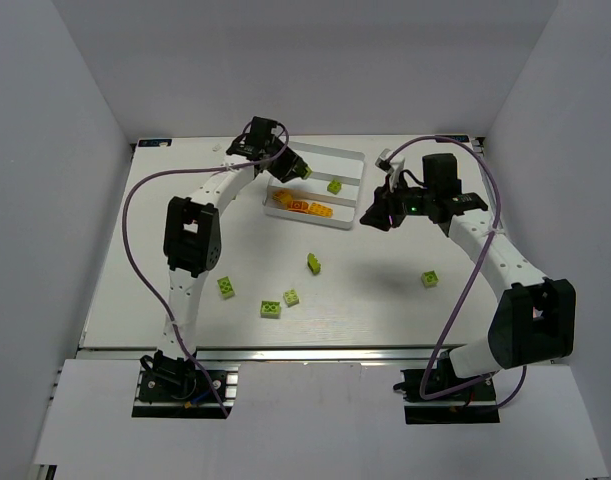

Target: Sort the legos into containers by color

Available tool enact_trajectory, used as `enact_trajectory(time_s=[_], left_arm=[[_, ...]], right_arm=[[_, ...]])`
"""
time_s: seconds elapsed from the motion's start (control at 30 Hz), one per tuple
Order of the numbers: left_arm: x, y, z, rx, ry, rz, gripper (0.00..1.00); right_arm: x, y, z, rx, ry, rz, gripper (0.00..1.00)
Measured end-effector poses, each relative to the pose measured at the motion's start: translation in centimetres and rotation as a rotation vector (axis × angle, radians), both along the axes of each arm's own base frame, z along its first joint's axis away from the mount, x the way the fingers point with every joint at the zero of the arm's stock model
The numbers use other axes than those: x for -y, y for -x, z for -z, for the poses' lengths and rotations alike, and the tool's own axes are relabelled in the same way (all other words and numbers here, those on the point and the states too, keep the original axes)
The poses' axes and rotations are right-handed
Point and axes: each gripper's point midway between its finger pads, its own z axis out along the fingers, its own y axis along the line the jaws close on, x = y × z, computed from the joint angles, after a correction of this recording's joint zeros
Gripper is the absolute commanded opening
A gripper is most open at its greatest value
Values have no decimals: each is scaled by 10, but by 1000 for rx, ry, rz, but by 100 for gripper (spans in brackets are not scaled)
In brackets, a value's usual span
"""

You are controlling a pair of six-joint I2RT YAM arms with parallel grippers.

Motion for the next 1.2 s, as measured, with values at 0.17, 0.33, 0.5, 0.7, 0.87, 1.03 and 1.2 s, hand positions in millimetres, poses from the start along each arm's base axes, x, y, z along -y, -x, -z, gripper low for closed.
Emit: enact_trajectory(time_s=[0.17, 0.33, 0.5, 0.7, 0.87, 1.03, 1.2], left_arm=[[2, 0, 6, -22, 8, -25, 65], [2, 0, 18, -45, 4, -32, 66], [2, 0, 25, -54, 2, -29, 45], [-9, 10, 0, 20, -34, 37, 36], [-46, 66, -73, 151, -127, 104, 78], [-98, 158, -147, 346, -212, 101, 87], [-138, 241, -136, 369, -265, 51, 88]], right_arm=[[2, -1, 1, 2, 5, 6, 51], [2, -1, 3, -2, 10, 0, 56], [0, 7, 7, 5, 15, -57, 89], [-17, 22, 7, 107, -14, -254, 89], [-58, 41, 42, 41, 44, -370, 59], [-95, 41, 87, -126, 179, -322, 55], [-104, 40, 114, -234, 294, -165, 66]])
